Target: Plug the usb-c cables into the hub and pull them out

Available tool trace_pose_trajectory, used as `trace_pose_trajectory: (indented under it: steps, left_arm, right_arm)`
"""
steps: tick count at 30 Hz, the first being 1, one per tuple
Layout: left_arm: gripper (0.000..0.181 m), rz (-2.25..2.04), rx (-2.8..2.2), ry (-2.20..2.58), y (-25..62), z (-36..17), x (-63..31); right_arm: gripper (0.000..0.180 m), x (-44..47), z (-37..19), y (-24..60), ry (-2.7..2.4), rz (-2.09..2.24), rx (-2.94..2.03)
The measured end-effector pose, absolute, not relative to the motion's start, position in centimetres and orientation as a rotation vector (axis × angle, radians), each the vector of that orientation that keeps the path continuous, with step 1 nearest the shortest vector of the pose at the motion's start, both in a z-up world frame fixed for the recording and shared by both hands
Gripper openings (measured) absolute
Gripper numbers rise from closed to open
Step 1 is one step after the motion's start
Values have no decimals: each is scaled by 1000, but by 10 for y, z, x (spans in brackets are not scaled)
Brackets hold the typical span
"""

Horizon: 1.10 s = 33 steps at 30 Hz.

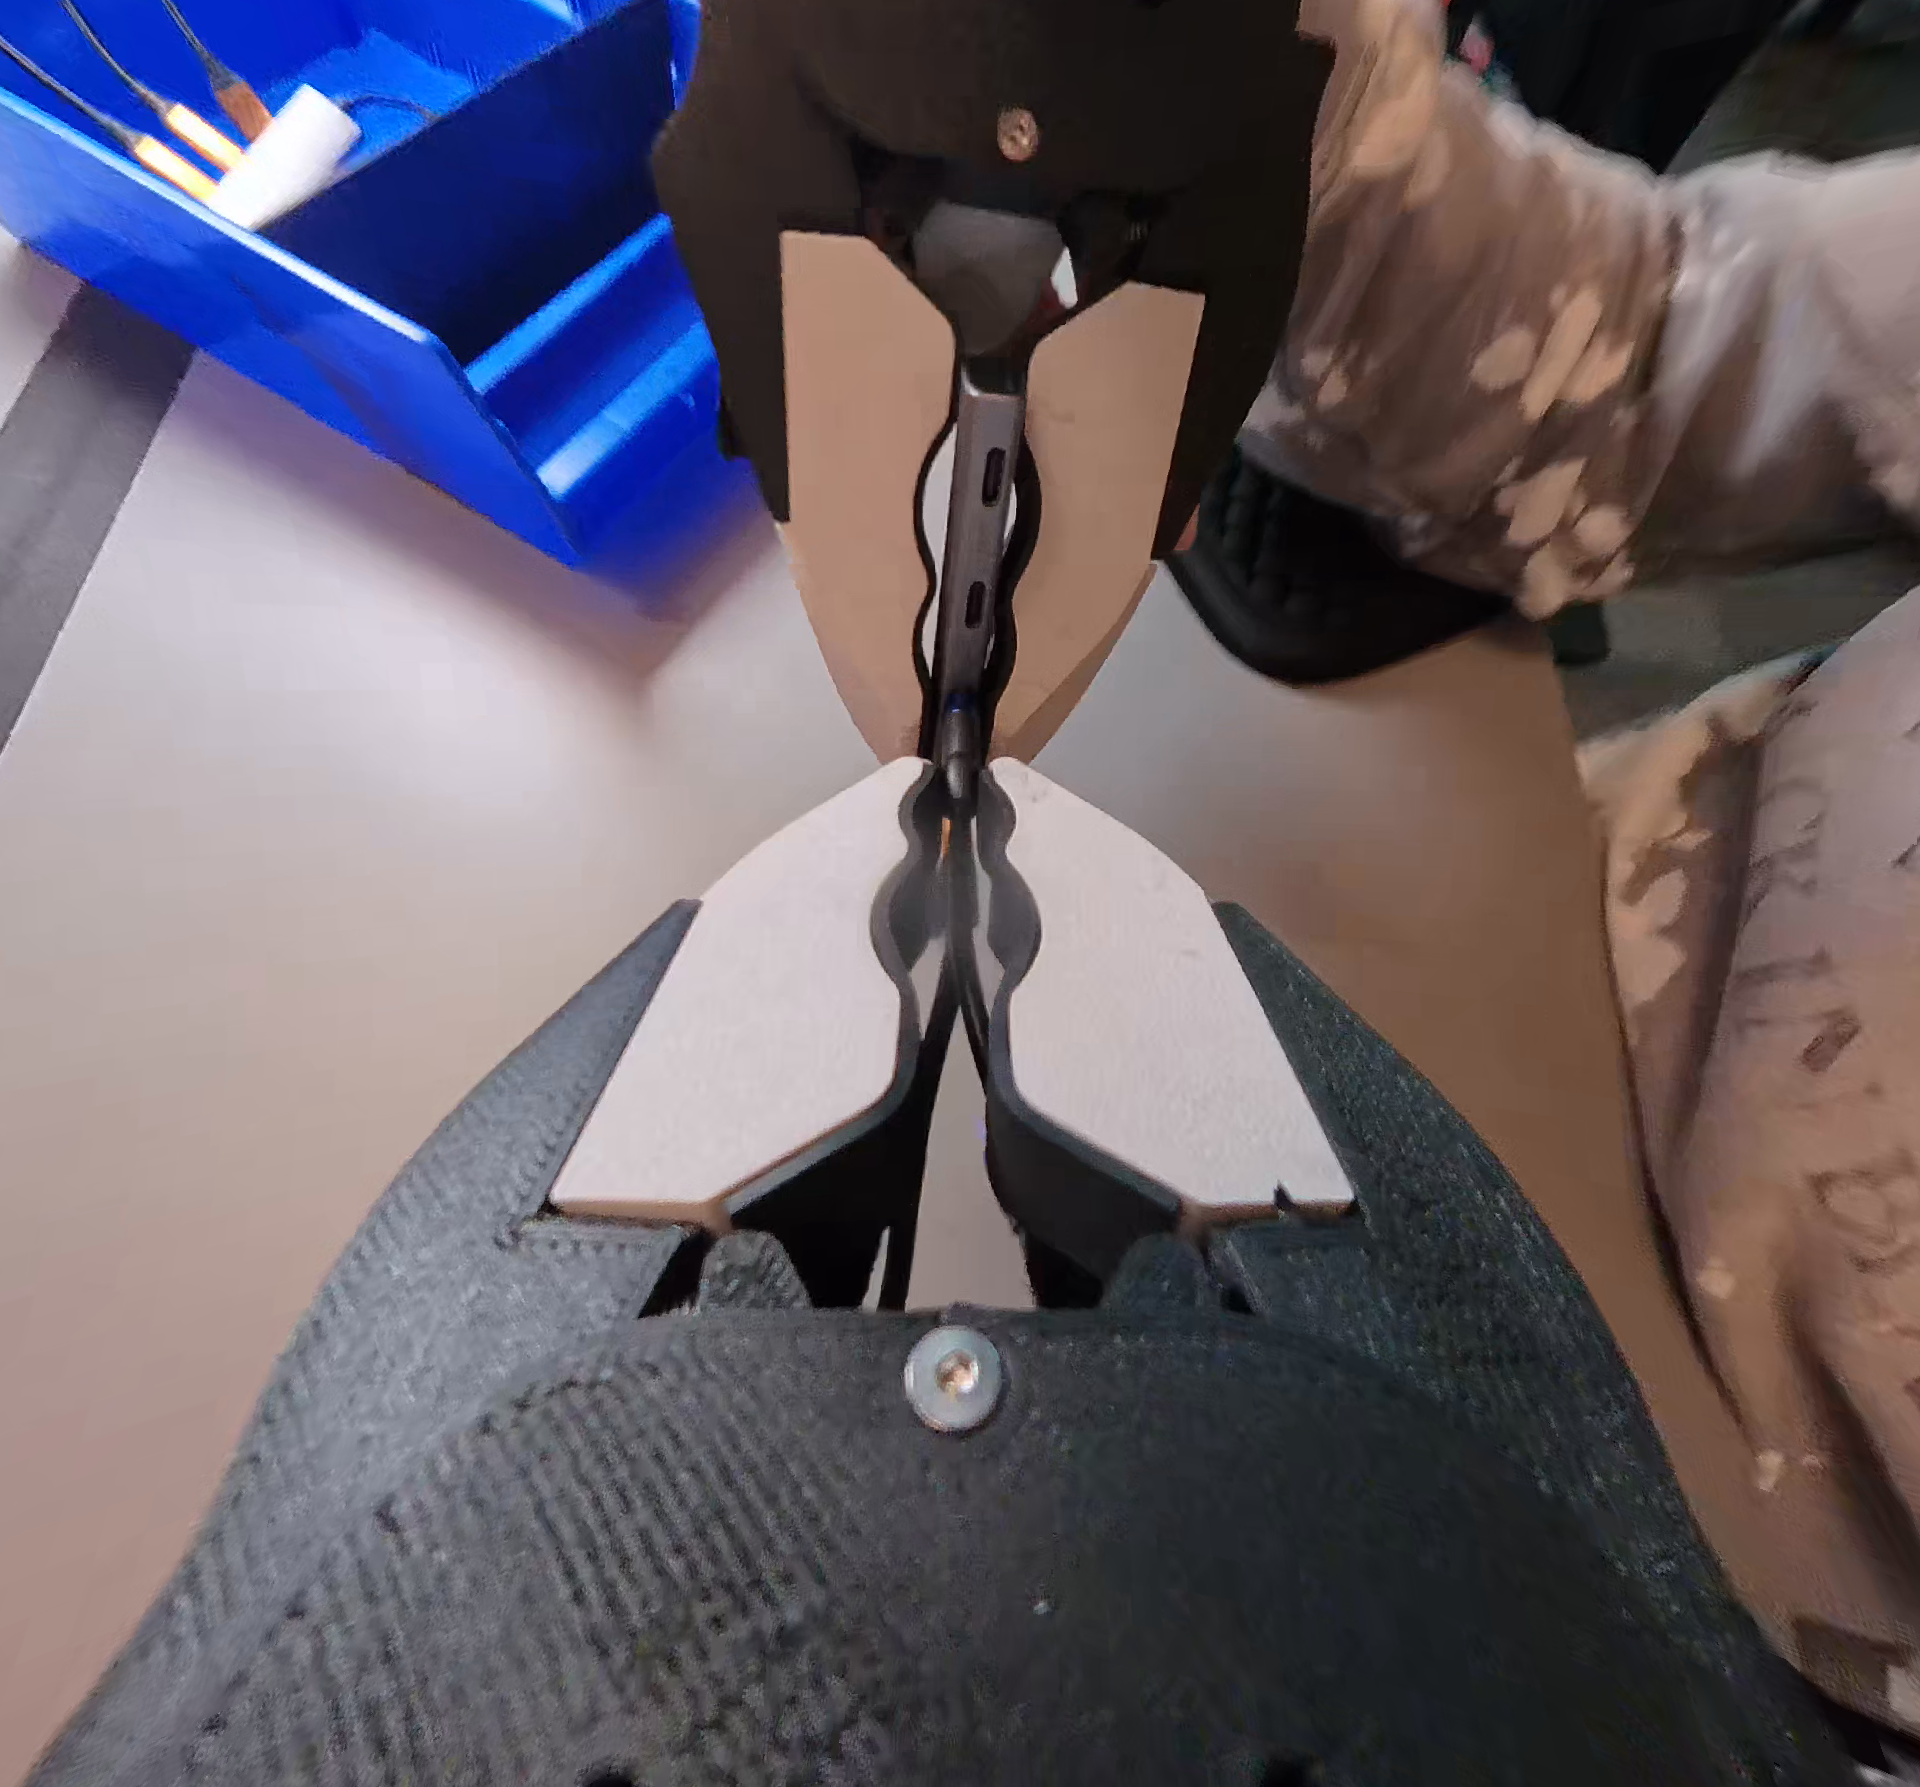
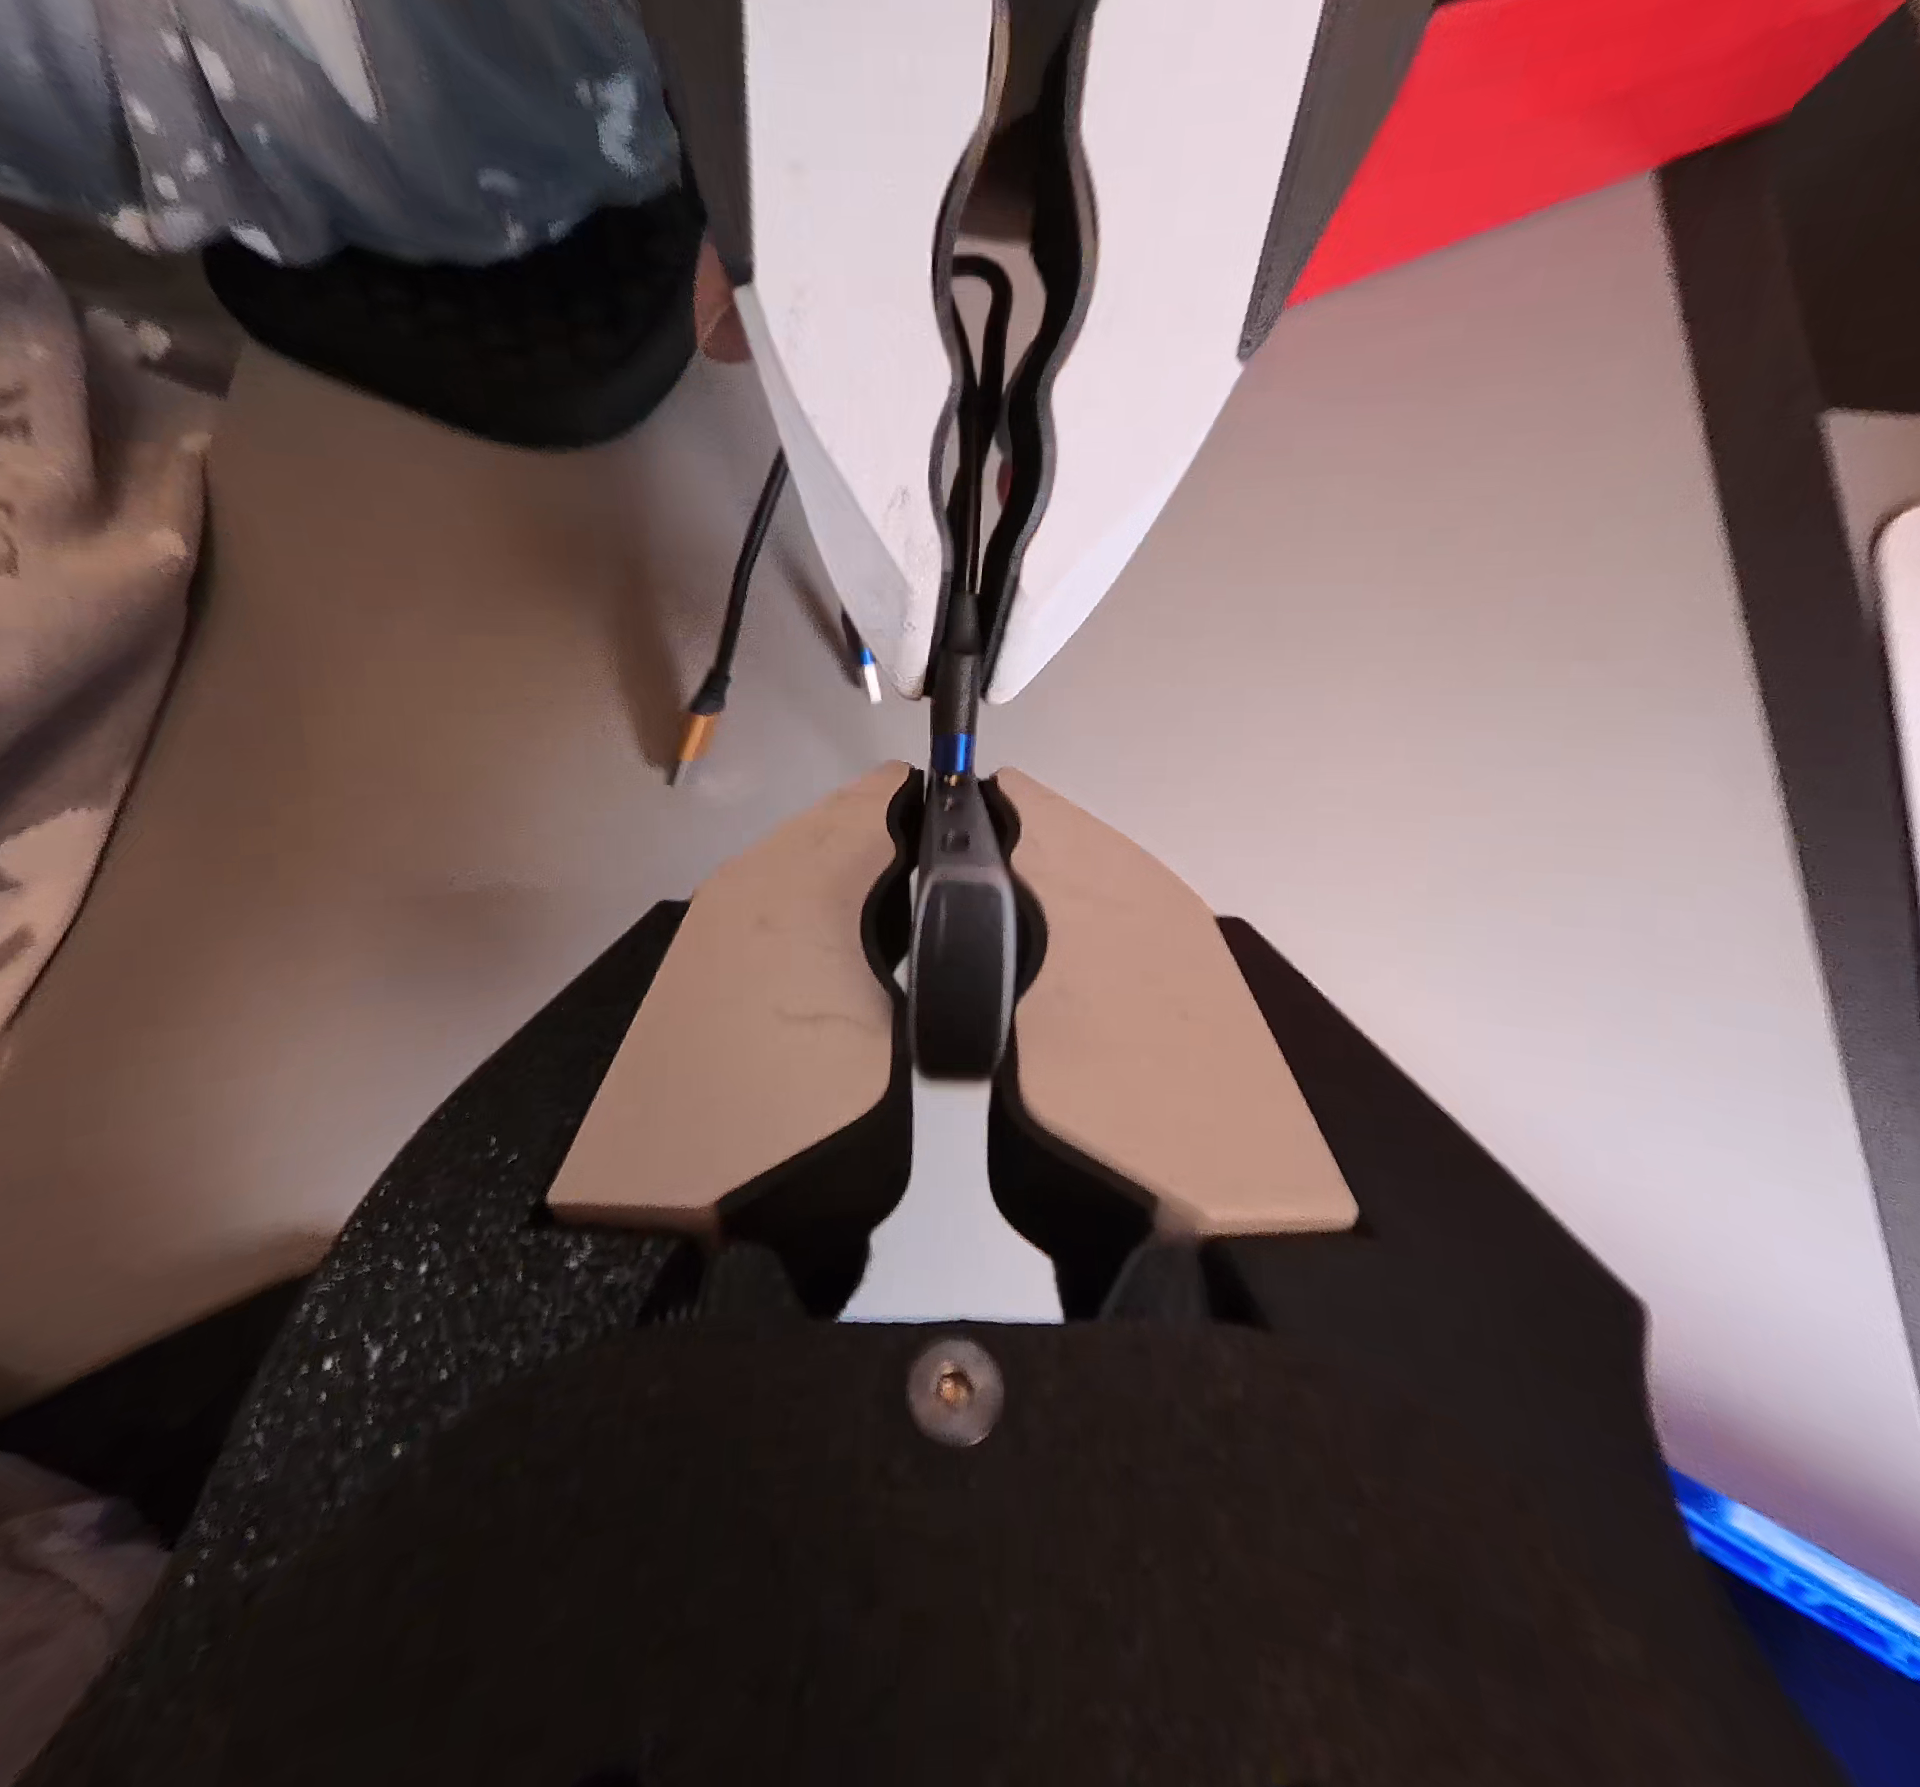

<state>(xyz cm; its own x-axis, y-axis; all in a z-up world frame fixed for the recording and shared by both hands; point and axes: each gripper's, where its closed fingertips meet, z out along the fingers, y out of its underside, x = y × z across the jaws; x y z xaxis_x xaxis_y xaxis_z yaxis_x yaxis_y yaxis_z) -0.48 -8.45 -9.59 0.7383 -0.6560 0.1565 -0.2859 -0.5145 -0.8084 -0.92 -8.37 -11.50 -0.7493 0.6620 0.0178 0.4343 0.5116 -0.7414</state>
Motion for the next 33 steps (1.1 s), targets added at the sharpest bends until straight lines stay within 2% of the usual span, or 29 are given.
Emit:
trace_pose_trajectory:
  steps: [2, 7, 10, 12, 13, 15, 17, 19, 22, 25, 29, 33]
  left_arm:
    - [7, -610, -2064, 673, -84, -86, -9]
    - [7, -618, -2030, 615, -89, -74, -24]
    - [7, -586, -2048, 653, -91, -77, -22]
    - [7, -558, -2059, 680, -90, -80, -17]
    - [7, -544, -2064, 690, -90, -81, -15]
    - [7, -512, -2067, 712, -90, -83, -13]
    - [10, -509, -2013, 686, -90, -71, -15]
    - [22, -527, -1915, 606, -91, -43, -22]
    - [35, -418, -1756, 481, -96, 1, -47]
    - [42, -293, -1703, 395, -104, 21, -69]
    - [44, -232, -1727, 329, -121, 14, -83]
    - [43, -227, -1775, 261, -142, -25, -87]
  right_arm:
    - [11, -14, -101, -81, -2361, 1114, -875]
    - [33, -11, -63, -68, -2177, 1196, -844]
    - [37, -13, -43, -65, -2075, 1211, -830]
    - [34, -13, -42, -67, -2076, 1184, -821]
    - [21, -12, -43, -70, -2089, 1175, -805]
    - [11, -6, -43, -78, -2140, 1167, -772]
    - [10, -1, -37, -80, -2141, 1120, -737]
    - [10, 2, -22, -72, -2081, 1059, -730]
    - [10, 11, 7, -51, -1992, 972, -746]
    - [10, 22, 46, -15, -1910, 812, -805]
    - [10, 44, 100, 39, -1810, 569, -901]
    - [10, 64, 123, 103, -1720, 252, -1050]
